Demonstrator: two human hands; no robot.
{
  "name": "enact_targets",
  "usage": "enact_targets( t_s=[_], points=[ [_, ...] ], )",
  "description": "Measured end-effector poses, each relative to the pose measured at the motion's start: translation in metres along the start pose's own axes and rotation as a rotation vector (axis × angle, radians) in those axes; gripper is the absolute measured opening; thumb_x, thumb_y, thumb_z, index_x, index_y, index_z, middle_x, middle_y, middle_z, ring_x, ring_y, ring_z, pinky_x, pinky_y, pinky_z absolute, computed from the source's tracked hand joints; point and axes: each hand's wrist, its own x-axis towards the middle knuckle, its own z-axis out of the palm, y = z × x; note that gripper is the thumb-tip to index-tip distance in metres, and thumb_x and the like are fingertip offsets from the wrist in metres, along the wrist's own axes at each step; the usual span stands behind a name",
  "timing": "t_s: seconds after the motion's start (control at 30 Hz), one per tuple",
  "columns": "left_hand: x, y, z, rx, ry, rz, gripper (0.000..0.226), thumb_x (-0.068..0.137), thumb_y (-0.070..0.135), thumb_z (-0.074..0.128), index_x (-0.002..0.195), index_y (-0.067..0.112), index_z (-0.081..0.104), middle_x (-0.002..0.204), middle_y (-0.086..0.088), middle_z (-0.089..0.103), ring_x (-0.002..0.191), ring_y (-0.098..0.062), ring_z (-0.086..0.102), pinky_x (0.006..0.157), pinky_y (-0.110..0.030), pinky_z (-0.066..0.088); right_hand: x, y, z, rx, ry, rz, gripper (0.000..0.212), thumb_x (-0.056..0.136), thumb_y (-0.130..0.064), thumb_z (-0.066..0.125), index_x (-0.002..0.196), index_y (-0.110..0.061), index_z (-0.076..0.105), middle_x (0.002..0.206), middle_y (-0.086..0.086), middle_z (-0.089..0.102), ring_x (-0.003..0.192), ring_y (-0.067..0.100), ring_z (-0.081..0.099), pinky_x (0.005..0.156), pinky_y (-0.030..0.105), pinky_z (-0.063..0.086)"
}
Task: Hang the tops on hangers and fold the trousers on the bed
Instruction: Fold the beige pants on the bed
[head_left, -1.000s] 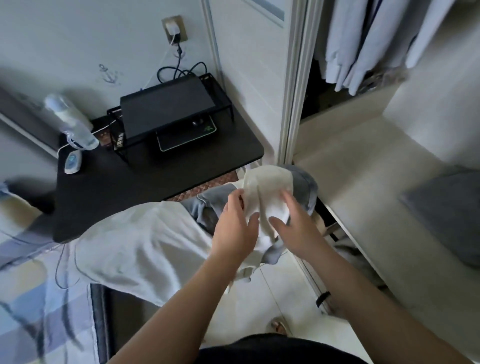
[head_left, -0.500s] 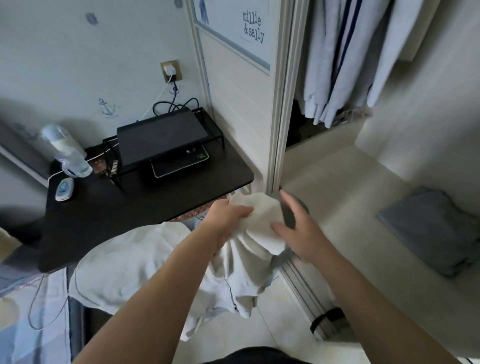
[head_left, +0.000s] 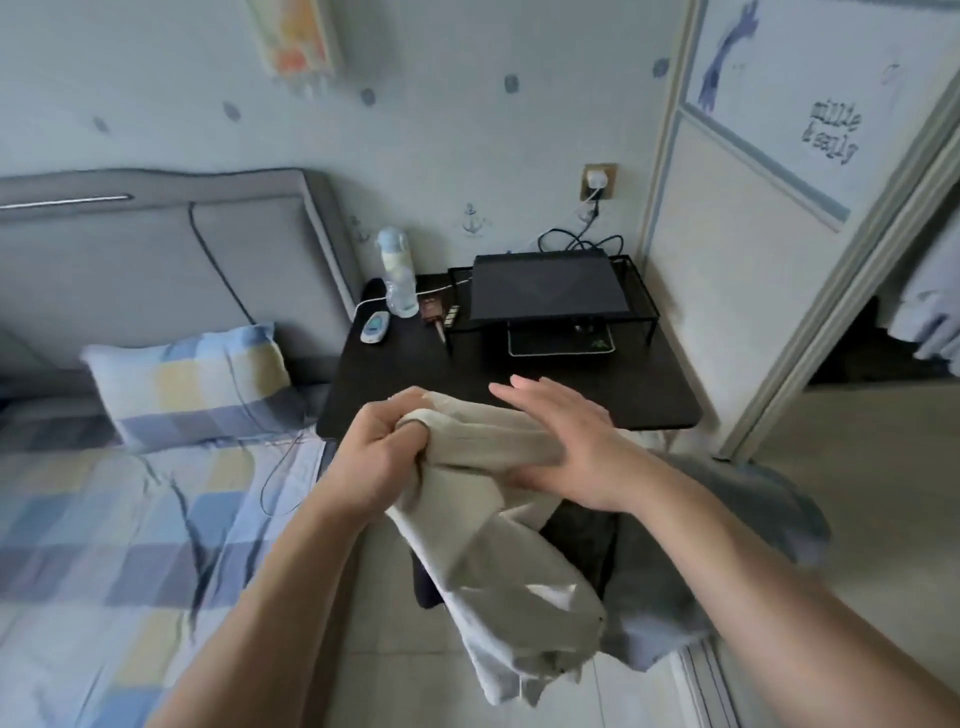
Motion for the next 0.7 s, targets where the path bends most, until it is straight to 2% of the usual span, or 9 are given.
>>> enact_targets(
  t_s=[0.1,0.17,0.27,0.37,0.43,0.5,0.6,0.63,0.7],
  points=[
    [-0.024,-0.009,-0.048,0.008,0.174,0.042,0.02,0.07,0.006,0.043,0.069,0.009,0.062,0.066,0.005,0.056,0.066,-0.009,0.049,0.06,-0.024,0.04,0.04,-0.045,0.038,-0.023,-0.025,-0.061,0.063,0.083,-0.049,0.072,0.14,-0.054,0.044,0.151,-0.021,0.042,0.145,0.005,0.027,0.122,0.043,0.01],
    [-0.039,-0.015,-0.083,-0.007,0.302,0.07,0.017,0.068,0.004,0.044,0.065,0.013,0.058,0.061,0.009,0.052,0.061,-0.006,0.046,0.056,-0.019,0.038,0.063,-0.074,0.065,-0.032,0.021,-0.084,0.041,0.085,-0.047,0.07,0.123,-0.045,0.057,0.119,-0.024,0.061,0.118,0.002,0.05,0.116,0.042,0.021],
    [-0.061,-0.024,-0.147,-0.02,0.451,0.108,0.028,0.067,0.003,0.043,0.061,0.025,0.061,0.061,0.011,0.055,0.062,-0.004,0.049,0.057,-0.015,0.039,0.092,-0.111,0.105,-0.172,0.094,-0.071,0.017,0.089,-0.04,0.063,0.105,-0.04,0.058,0.092,-0.02,0.063,0.087,0.006,0.056,0.096,0.036,0.037],
    [-0.086,-0.036,-0.225,-0.038,0.631,0.14,0.026,0.067,0.005,0.043,0.061,0.023,0.061,0.062,0.008,0.054,0.062,-0.005,0.047,0.055,-0.016,0.038,0.124,-0.147,0.143,-0.27,0.144,0.005,0.007,0.09,-0.027,0.053,0.09,-0.033,0.057,0.083,-0.011,0.065,0.086,0.023,0.063,0.075,0.038,0.041],
    [-0.104,-0.046,-0.283,-0.031,0.748,0.161,0.023,0.069,0.004,0.043,0.063,0.019,0.06,0.061,0.01,0.053,0.06,-0.005,0.045,0.053,-0.015,0.035,0.149,-0.18,0.164,-0.239,0.119,0.043,0.009,0.093,-0.029,0.051,0.084,-0.03,0.054,0.081,-0.006,0.065,0.085,0.031,0.063,0.071,0.039,0.043],
    [-0.125,-0.056,-0.344,-0.01,0.857,0.173,0.025,0.072,0.002,0.042,0.065,0.018,0.06,0.061,0.008,0.053,0.058,-0.006,0.043,0.049,-0.017,0.033,0.173,-0.227,0.183,-0.195,0.091,0.008,0.01,0.093,-0.037,0.055,0.09,-0.027,0.058,0.084,0.0,0.067,0.085,0.034,0.062,0.069,0.04,0.048],
    [-0.167,-0.069,-0.433,0.027,1.039,0.187,0.028,0.073,0.003,0.042,0.065,0.023,0.06,0.059,0.013,0.051,0.056,-0.005,0.041,0.047,-0.019,0.032,0.205,-0.311,0.211,-0.058,0.063,-0.174,0.012,0.092,-0.04,0.063,0.089,-0.028,0.063,0.074,-0.003,0.064,0.075,0.026,0.061,0.066,0.042,0.049],
    [-0.182,-0.073,-0.46,0.047,1.094,0.191,0.028,0.072,0.004,0.042,0.064,0.024,0.06,0.058,0.015,0.051,0.056,-0.005,0.041,0.049,-0.019,0.033,0.215,-0.338,0.221,-0.012,0.053,-0.23,0.009,0.092,-0.036,0.064,0.086,-0.029,0.063,0.073,-0.005,0.064,0.073,0.021,0.061,0.066,0.038,0.049],
    [-0.215,-0.082,-0.508,0.068,1.187,0.172,0.026,0.071,0.006,0.042,0.065,0.023,0.06,0.057,0.015,0.051,0.058,-0.007,0.042,0.052,-0.023,0.035,0.231,-0.39,0.24,0.085,0.017,-0.315,0.008,0.091,-0.027,0.066,0.083,-0.028,0.065,0.075,-0.008,0.066,0.073,0.008,0.061,0.063,0.02,0.045]
  ],
)
